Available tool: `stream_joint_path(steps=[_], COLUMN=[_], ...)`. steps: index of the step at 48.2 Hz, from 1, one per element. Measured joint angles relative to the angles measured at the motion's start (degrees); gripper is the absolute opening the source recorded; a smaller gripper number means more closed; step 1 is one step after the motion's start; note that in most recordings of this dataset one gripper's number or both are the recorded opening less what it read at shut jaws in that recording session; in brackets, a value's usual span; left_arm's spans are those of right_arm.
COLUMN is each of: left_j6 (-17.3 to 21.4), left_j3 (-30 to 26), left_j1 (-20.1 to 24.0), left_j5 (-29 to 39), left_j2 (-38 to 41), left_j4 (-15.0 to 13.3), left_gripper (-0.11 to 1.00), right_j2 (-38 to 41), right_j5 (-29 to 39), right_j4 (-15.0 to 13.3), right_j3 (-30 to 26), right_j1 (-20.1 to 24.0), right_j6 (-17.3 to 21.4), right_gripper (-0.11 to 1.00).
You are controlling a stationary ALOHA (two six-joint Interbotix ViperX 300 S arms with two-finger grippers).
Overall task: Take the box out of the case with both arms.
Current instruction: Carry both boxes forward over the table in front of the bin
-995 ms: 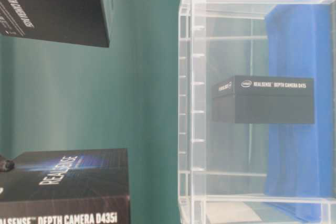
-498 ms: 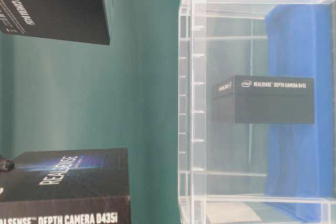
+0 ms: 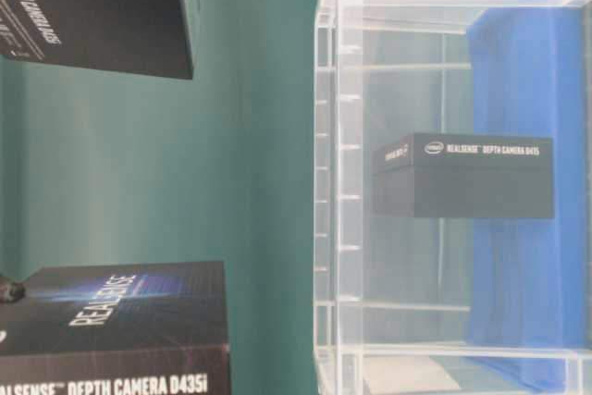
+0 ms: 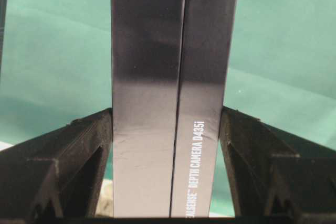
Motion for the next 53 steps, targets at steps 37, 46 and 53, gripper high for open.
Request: stream_joint_path(steps=[37, 46, 53], left_j6=[-8.3, -10.2, -10.3], left_j3=[21.4, 30.2, 36.2], left_j1=[-3.1, -3.3, -3.4], left_j5=[-14.2, -24.2, -32.5], left_j2=[-4.3, -4.7, -4.5], left_j4=[1.6, 1.8, 1.8], left_gripper=[0.63, 0.63, 0.63], right_j2=[0.6, 0.7, 0.9], right_j5=[-13.1, -21.1, -27.9], right_j4=[1.5, 1.9, 2.1], right_j3=[16.8, 25.8, 31.7], right_j1=[0.1, 0.0, 0.1], right_j6=[4.0, 6.9, 8.8], right_gripper=[0.65, 0.65, 0.65])
